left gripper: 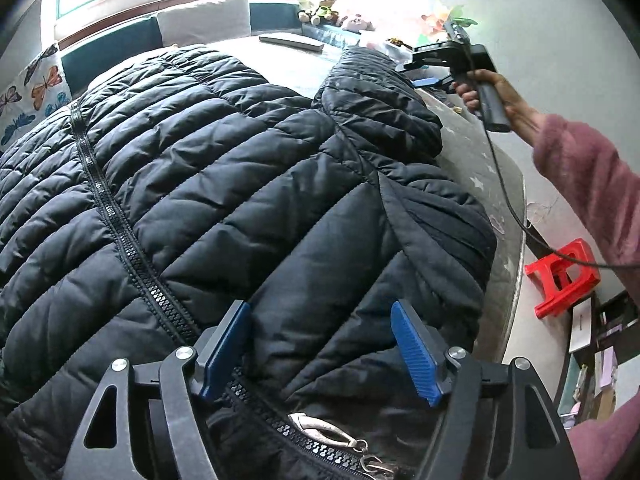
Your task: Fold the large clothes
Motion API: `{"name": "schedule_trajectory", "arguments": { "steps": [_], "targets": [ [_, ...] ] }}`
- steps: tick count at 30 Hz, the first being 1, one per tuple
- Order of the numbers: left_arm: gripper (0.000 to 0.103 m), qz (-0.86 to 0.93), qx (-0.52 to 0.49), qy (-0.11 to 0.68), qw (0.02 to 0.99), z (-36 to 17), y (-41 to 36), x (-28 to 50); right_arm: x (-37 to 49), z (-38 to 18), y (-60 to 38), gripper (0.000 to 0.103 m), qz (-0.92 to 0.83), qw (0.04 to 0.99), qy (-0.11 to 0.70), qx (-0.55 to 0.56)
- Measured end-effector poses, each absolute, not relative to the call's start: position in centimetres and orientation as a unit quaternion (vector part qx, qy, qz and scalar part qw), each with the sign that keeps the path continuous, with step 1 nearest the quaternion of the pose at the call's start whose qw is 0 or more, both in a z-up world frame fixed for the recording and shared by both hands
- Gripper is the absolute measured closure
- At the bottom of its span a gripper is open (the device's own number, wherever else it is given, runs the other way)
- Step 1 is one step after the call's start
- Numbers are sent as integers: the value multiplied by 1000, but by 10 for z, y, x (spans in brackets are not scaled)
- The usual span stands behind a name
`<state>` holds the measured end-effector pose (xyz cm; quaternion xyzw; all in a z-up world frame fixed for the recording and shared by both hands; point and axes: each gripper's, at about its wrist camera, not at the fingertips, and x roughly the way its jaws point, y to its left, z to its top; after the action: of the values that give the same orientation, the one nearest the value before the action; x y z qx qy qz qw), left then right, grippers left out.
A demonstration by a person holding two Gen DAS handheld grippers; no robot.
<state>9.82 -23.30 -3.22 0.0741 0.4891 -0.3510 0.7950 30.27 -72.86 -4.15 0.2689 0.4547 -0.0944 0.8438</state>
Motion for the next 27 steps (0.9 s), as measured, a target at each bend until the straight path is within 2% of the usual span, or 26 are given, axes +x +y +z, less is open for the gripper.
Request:
{"name": "schedule_trajectory", "arguments": {
  "steps": [5,6,7,10,15,21,27],
  "targets": [
    [23,-353,73,489,794,-33,-234,99,307,-54,-741,48,-92,834,430,333],
    [23,-353,73,489,794,-33,-234,99,307,-53,-741,51,-92,834,425,340],
    [23,-353,72,489,794,-33,-234,99,307,-54,-742,64,-94,833,419,348],
    [22,-354,69,487,795,-34,-234,100,308,-52,-740,85,-84,829,418,363],
    [22,-354,62,489,795,-31,-232,102,306,-25,-728,90,-77,847,404,338],
    [22,-335,47,490,804,-19,-218,101,301,49,-683,91,-43,891,370,260],
    [22,-293,29,453,842,10,-177,89,281,119,-608,92,29,926,327,187]
  ]
}}
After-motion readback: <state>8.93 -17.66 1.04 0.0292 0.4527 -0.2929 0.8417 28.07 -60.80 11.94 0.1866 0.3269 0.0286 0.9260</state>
